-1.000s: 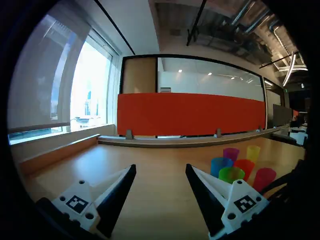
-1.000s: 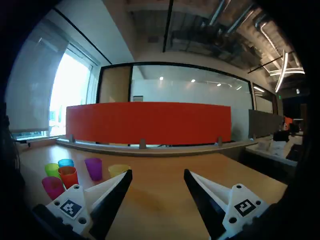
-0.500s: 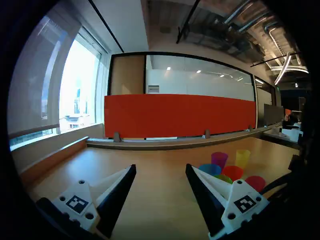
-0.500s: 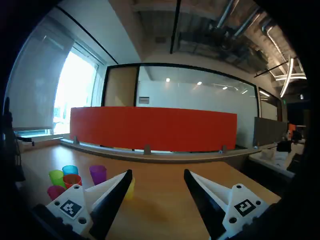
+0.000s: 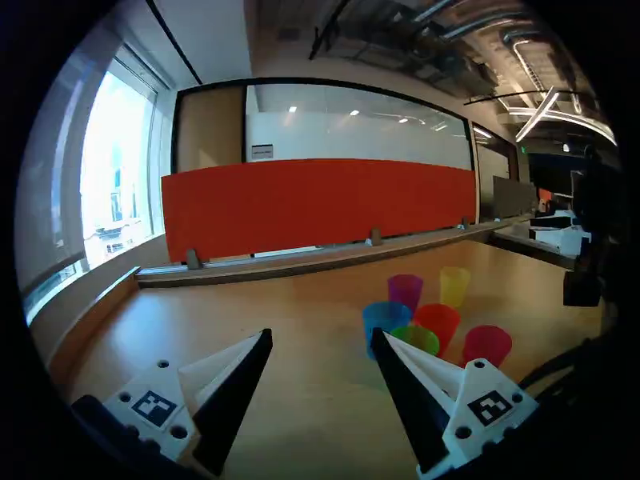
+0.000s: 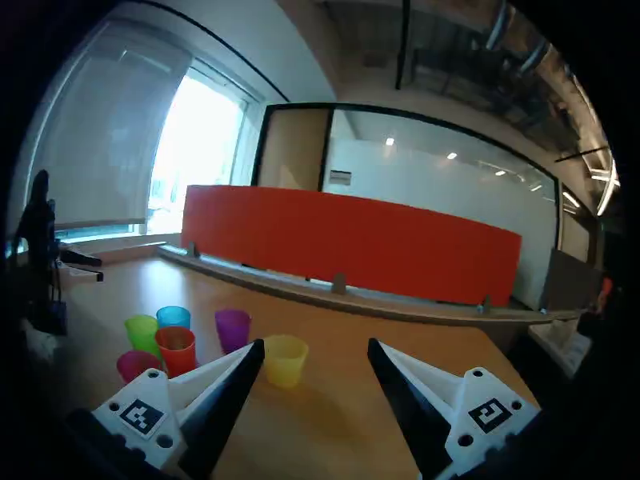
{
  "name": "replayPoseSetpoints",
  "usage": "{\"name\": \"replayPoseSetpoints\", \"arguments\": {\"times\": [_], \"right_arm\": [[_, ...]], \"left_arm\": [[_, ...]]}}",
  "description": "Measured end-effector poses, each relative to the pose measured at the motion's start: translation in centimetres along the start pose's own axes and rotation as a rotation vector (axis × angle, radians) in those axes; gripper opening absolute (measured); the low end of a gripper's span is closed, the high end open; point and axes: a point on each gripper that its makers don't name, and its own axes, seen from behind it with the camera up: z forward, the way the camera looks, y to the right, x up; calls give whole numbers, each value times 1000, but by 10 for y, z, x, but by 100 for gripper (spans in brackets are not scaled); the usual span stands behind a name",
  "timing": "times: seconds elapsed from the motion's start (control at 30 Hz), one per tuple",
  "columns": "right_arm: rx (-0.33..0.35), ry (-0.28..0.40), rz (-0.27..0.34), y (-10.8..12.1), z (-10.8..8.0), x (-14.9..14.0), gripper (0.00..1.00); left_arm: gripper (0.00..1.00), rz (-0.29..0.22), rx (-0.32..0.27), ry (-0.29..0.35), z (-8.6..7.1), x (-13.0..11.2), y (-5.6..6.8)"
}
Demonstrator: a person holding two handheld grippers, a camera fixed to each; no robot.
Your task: Pour water
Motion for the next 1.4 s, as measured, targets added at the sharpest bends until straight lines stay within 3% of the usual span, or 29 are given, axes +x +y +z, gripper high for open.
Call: {"name": "replayPoseSetpoints", "arguments": {"times": [0.27,0.47,0.87,1.1,1.4], "right_arm": [[126,-61,-40,-24,5,-1,100],[190,-102,-62,-36,9,-3,100],[257,-141,-83,-54,18,-7,100],[288,-150,-110,-61,26,-6,100],[312,-157,-130,-65,37,-8,100]], "left_arm": [[92,54,-120,-70,12,-7,19],[92,61,-187,-106,19,-13,30],[92,138,-312,-222,29,-45,57],[92,151,-379,-277,37,-61,73],[92,152,-436,-332,46,-78,85]]}}
